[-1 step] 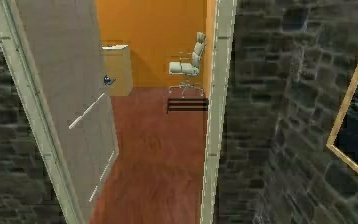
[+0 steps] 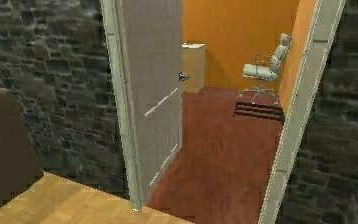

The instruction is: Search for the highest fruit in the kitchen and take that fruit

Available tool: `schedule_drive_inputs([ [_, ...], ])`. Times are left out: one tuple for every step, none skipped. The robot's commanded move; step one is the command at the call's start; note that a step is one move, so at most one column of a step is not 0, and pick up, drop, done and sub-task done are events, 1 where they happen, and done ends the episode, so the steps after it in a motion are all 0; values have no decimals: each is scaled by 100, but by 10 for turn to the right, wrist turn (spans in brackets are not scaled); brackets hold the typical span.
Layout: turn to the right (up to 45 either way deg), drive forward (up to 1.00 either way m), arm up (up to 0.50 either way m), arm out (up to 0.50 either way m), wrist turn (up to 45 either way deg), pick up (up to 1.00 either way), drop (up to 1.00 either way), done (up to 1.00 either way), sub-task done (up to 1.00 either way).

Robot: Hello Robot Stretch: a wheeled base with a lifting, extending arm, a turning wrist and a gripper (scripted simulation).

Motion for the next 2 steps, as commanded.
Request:
schedule_drive_inputs([
  [0,80,0,0,0,0,0,0,0],
  [180,0,0,0,0,0,0,0,0],
])
